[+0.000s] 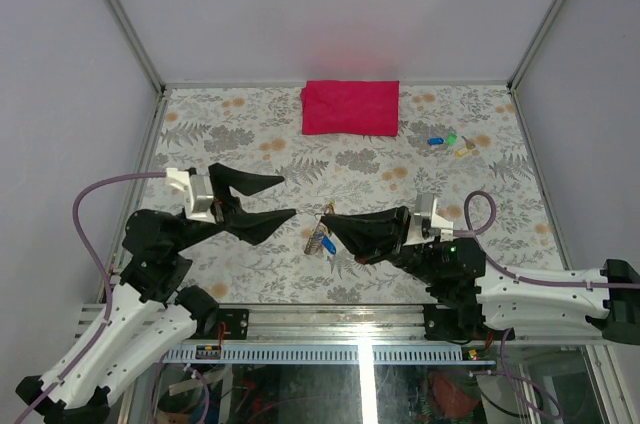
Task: Put the keys on the keyring
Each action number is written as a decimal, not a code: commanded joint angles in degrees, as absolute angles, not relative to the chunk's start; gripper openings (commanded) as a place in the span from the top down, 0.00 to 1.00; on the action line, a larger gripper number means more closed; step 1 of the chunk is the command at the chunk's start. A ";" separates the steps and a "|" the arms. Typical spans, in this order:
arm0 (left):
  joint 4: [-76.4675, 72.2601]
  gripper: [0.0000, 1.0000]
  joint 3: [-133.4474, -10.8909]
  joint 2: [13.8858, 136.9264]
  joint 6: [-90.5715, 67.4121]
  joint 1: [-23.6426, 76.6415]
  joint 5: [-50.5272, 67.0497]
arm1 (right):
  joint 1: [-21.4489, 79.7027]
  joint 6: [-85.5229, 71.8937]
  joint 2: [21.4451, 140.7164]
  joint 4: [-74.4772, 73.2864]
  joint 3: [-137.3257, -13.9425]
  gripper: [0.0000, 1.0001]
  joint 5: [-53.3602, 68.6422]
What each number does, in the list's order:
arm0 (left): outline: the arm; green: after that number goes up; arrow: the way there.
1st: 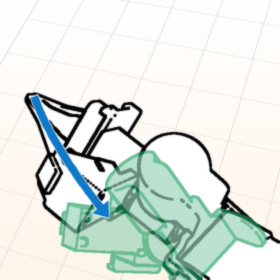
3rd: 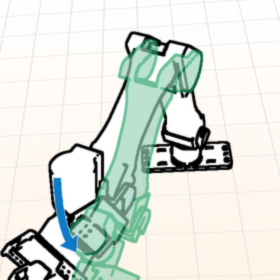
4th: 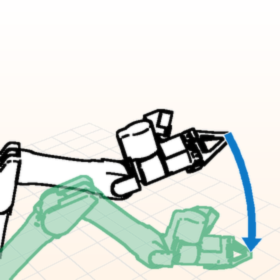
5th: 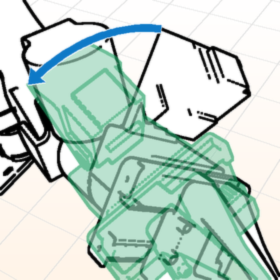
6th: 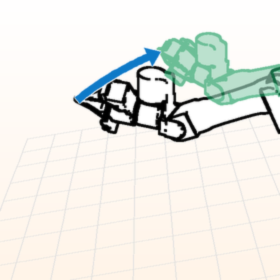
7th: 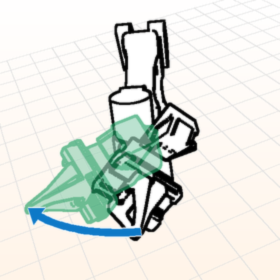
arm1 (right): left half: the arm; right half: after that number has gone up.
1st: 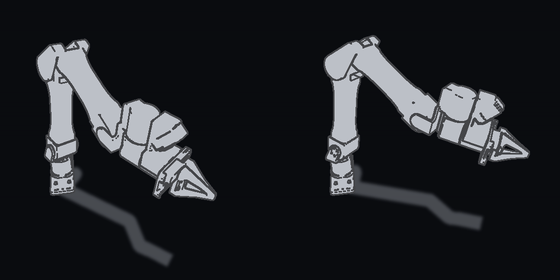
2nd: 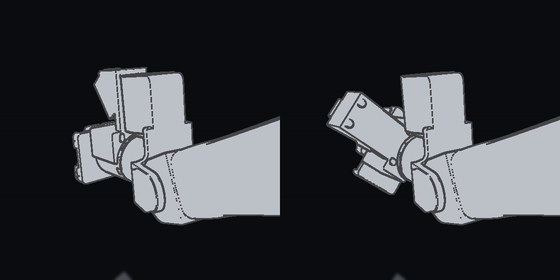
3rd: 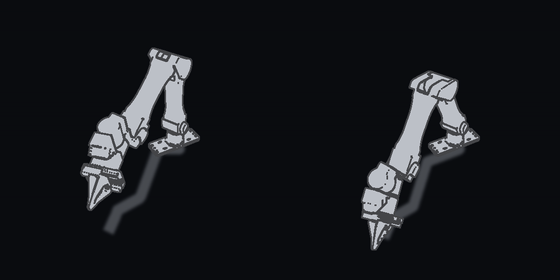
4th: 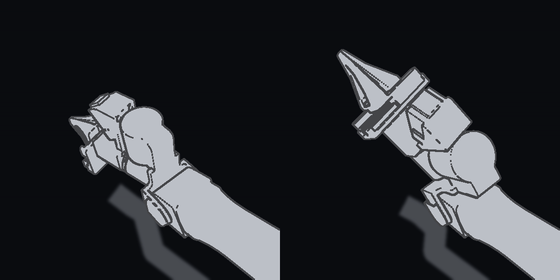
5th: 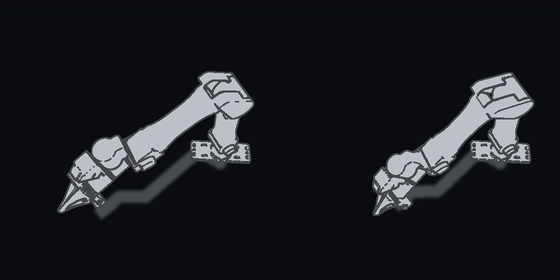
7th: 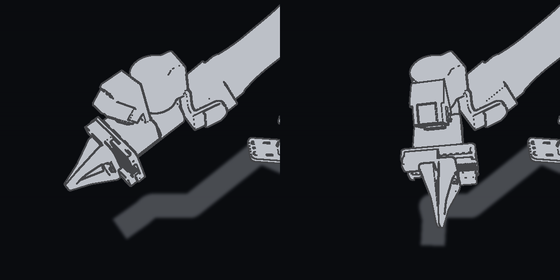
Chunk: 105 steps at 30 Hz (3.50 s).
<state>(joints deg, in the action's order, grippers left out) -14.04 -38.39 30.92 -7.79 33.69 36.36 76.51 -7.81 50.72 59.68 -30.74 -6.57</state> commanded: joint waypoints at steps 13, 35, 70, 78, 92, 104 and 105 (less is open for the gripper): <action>-36.43 0.55 -35.68 31.52 -26.35 33.51 33.63 | 62.00 -29.33 57.33 88.34 -28.47 1.00 4.69; -42.97 0.72 -40.49 42.04 -20.74 38.14 42.07 | 57.49 -33.32 62.52 94.66 -30.96 1.00 14.47; -38.44 0.76 -42.36 45.06 -15.40 43.63 41.26 | 57.49 -33.50 63.11 94.11 -32.35 1.00 18.49; -36.59 0.89 -42.62 45.58 -14.55 44.05 41.18 | 57.49 -33.96 63.11 94.32 -32.68 1.00 19.54; -0.59 1.00 -53.59 44.10 1.71 44.07 38.23 | 57.47 -16.37 47.45 60.31 -31.93 0.67 21.40; 27.56 1.00 -65.63 52.18 15.02 44.98 33.73 | 57.50 3.07 34.26 15.28 -36.42 0.54 19.62; 29.00 1.00 -66.91 52.92 15.88 45.49 33.00 | 57.49 3.32 34.02 14.21 -36.59 0.55 19.67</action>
